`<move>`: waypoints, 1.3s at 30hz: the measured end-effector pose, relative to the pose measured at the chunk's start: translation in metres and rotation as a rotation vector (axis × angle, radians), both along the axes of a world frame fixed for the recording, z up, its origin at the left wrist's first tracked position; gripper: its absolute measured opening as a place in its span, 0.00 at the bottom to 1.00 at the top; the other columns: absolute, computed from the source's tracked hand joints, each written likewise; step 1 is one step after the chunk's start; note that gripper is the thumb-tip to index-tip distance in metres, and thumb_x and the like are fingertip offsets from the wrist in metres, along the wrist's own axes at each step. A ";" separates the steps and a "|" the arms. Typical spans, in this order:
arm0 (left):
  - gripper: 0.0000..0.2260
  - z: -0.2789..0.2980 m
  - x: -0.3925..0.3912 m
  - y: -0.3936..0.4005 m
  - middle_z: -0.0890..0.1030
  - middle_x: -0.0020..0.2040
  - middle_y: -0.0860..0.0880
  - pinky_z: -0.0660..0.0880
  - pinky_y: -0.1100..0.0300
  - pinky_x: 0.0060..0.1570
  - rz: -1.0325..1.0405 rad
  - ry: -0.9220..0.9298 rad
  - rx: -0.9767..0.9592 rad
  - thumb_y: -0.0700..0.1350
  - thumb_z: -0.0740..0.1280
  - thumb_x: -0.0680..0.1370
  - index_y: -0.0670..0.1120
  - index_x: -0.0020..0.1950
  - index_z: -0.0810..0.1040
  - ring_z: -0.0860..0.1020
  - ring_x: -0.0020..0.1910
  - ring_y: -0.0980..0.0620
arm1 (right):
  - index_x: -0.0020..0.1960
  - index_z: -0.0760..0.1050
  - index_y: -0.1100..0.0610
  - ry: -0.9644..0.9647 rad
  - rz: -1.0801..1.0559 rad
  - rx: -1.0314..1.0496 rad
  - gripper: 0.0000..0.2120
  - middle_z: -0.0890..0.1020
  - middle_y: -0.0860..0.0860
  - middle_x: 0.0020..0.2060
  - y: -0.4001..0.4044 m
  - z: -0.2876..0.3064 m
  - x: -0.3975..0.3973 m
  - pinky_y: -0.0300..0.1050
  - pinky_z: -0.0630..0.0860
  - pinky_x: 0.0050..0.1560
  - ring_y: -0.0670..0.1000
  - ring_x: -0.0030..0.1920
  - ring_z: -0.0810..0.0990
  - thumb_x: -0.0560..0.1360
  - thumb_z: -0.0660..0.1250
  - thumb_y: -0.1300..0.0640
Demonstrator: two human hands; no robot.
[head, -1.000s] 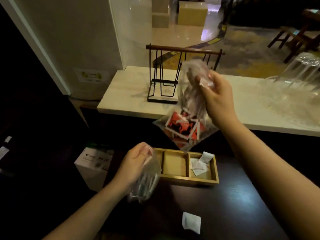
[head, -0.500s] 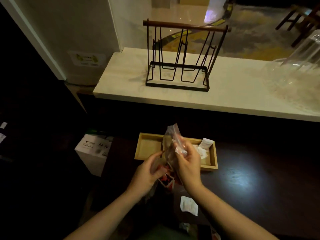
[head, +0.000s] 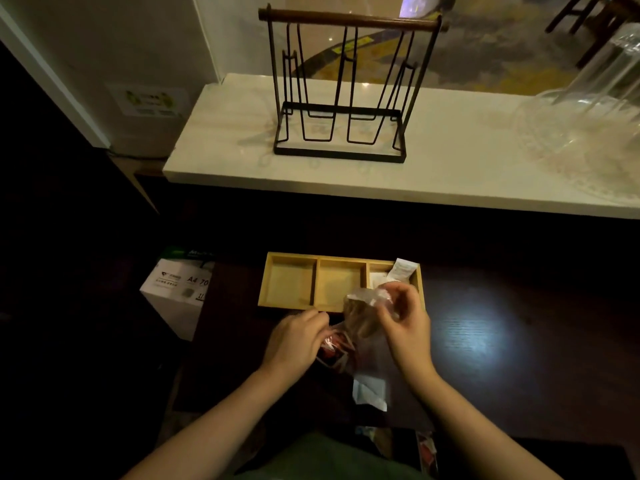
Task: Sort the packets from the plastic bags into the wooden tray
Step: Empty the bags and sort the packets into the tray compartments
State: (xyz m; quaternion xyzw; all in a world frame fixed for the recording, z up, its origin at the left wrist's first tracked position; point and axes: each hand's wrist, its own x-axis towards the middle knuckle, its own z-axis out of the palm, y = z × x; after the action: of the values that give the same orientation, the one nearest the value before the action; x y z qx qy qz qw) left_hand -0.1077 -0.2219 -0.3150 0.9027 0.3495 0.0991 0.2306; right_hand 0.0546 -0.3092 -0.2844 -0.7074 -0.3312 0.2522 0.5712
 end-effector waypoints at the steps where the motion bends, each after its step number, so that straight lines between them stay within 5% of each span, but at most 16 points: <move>1: 0.06 -0.001 -0.001 0.002 0.77 0.39 0.51 0.65 0.61 0.34 -0.009 0.012 0.030 0.46 0.64 0.77 0.48 0.40 0.73 0.76 0.37 0.50 | 0.54 0.74 0.55 0.018 -0.034 -0.009 0.15 0.79 0.49 0.48 -0.005 -0.002 0.005 0.30 0.74 0.47 0.41 0.47 0.78 0.72 0.66 0.70; 5: 0.04 -0.007 0.000 0.010 0.79 0.39 0.51 0.71 0.61 0.35 -0.042 0.065 0.124 0.45 0.68 0.74 0.48 0.41 0.75 0.78 0.36 0.50 | 0.55 0.76 0.48 0.068 -0.184 -0.051 0.17 0.81 0.47 0.50 -0.027 -0.018 0.032 0.36 0.77 0.47 0.43 0.49 0.80 0.74 0.65 0.67; 11: 0.06 -0.018 0.019 -0.003 0.78 0.49 0.49 0.74 0.57 0.42 -0.177 0.185 0.162 0.48 0.67 0.74 0.48 0.49 0.76 0.78 0.49 0.48 | 0.50 0.75 0.48 0.088 -0.345 -0.114 0.12 0.80 0.48 0.47 -0.049 -0.041 0.052 0.28 0.75 0.41 0.43 0.47 0.79 0.76 0.62 0.65; 17: 0.29 -0.043 0.010 -0.017 0.74 0.69 0.53 0.73 0.49 0.64 -0.437 0.346 0.228 0.43 0.72 0.67 0.53 0.67 0.70 0.74 0.66 0.50 | 0.57 0.75 0.48 0.136 -0.372 -0.301 0.13 0.80 0.47 0.51 -0.058 -0.066 0.070 0.54 0.77 0.56 0.51 0.54 0.79 0.76 0.62 0.61; 20: 0.34 -0.051 0.008 -0.019 0.71 0.71 0.53 0.67 0.47 0.67 -0.426 0.443 0.210 0.43 0.72 0.66 0.54 0.71 0.66 0.71 0.69 0.50 | 0.56 0.76 0.55 0.078 -0.352 -0.402 0.10 0.81 0.53 0.50 -0.056 -0.064 0.079 0.49 0.75 0.51 0.53 0.52 0.79 0.76 0.63 0.62; 25: 0.29 -0.050 0.021 -0.015 0.76 0.66 0.52 0.65 0.46 0.66 -0.392 0.493 0.237 0.45 0.73 0.66 0.53 0.66 0.72 0.75 0.65 0.49 | 0.51 0.78 0.56 -0.122 -0.219 -0.455 0.05 0.81 0.52 0.46 -0.061 -0.052 0.088 0.40 0.71 0.43 0.51 0.46 0.79 0.77 0.64 0.58; 32: 0.22 -0.040 0.017 -0.011 0.67 0.73 0.55 0.57 0.47 0.74 -0.257 0.280 0.107 0.49 0.60 0.79 0.55 0.72 0.63 0.64 0.72 0.54 | 0.43 0.78 0.59 0.119 -0.070 -0.267 0.04 0.80 0.54 0.35 -0.060 -0.003 0.080 0.33 0.75 0.31 0.46 0.33 0.78 0.76 0.66 0.62; 36: 0.19 -0.009 0.023 -0.003 0.62 0.74 0.58 0.50 0.57 0.73 -0.094 0.090 -0.080 0.51 0.58 0.80 0.55 0.71 0.65 0.57 0.74 0.57 | 0.43 0.79 0.56 0.061 0.057 -0.250 0.03 0.80 0.55 0.35 -0.048 0.020 0.068 0.35 0.74 0.34 0.44 0.34 0.78 0.74 0.68 0.61; 39: 0.14 0.012 0.027 0.002 0.66 0.70 0.59 0.57 0.62 0.68 0.052 0.039 -0.186 0.49 0.59 0.79 0.53 0.65 0.71 0.62 0.71 0.58 | 0.42 0.79 0.55 -0.061 0.054 -0.289 0.03 0.80 0.53 0.34 -0.037 0.028 0.062 0.40 0.75 0.35 0.49 0.35 0.79 0.74 0.68 0.59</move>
State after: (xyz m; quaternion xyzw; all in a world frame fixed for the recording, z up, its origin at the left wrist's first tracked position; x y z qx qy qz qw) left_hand -0.0803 -0.2199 -0.3034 0.8698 0.3849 0.0544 0.3040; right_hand 0.1166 -0.3462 -0.2563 -0.7805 -0.3276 0.2908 0.4461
